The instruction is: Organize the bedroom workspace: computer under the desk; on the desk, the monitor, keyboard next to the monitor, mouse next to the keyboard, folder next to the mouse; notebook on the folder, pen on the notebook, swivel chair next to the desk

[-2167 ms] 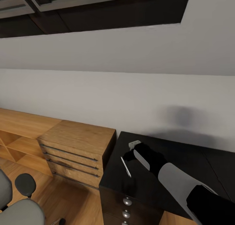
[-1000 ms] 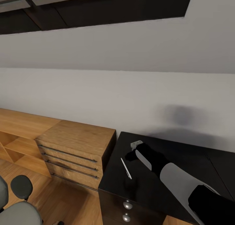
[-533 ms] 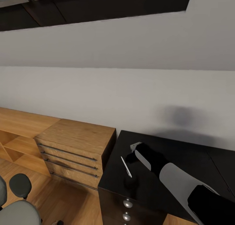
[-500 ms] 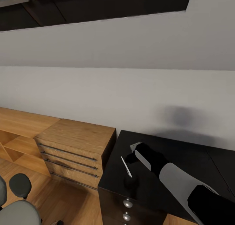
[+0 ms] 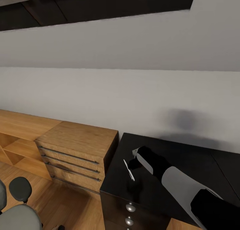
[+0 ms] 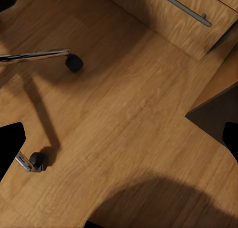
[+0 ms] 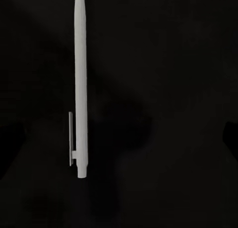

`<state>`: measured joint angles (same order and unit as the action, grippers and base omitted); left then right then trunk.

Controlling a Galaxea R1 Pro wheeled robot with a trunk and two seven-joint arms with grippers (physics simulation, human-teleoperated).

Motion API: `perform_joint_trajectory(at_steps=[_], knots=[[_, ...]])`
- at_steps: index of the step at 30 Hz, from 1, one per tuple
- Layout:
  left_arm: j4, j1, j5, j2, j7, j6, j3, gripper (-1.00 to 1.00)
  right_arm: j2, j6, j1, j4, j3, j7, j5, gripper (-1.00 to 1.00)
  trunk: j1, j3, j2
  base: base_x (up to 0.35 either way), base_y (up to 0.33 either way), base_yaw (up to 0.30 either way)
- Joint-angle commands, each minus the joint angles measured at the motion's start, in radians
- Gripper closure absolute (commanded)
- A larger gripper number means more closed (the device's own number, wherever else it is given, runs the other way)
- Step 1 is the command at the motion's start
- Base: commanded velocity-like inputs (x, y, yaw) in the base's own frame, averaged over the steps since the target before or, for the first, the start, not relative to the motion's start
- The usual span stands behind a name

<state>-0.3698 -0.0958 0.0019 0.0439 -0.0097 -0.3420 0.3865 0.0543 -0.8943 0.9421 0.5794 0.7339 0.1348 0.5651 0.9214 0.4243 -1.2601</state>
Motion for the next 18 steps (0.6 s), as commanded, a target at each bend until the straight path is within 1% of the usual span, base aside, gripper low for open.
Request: perform_joint_trajectory(at_steps=[1,3,5,18], knots=[[0.000,-0.001,0.000,0.001,-0.001,-0.003,0.003,-1.00,0.002,-0.006,0.001,0.001,0.005,0.009,0.010,-1.00,0.000,0.001,-0.001,0.000,0.000,0.000],[0.000,-0.001,0.000,0.001,-0.001,-0.003,0.003,-1.00,0.010,-0.015,0.001,0.002,0.004,0.009,0.010,-1.00,0.000,0.001,-0.001,0.000,0.000,0.000],[0.000,-0.001,0.000,0.000,-0.002,-0.003,0.003,-1.00,0.012,-0.018,0.001,0.003,0.004,0.009,0.010,-1.00,0.000,0.001,-0.001,0.000,0.000,0.000],[0.000,-0.001,0.000,-0.001,-0.002,-0.003,0.003,-1.00,0.013,-0.016,0.001,0.009,0.007,0.007,0.005,-1.00,0.000,0.001,-0.001,0.000,0.000,0.000]])
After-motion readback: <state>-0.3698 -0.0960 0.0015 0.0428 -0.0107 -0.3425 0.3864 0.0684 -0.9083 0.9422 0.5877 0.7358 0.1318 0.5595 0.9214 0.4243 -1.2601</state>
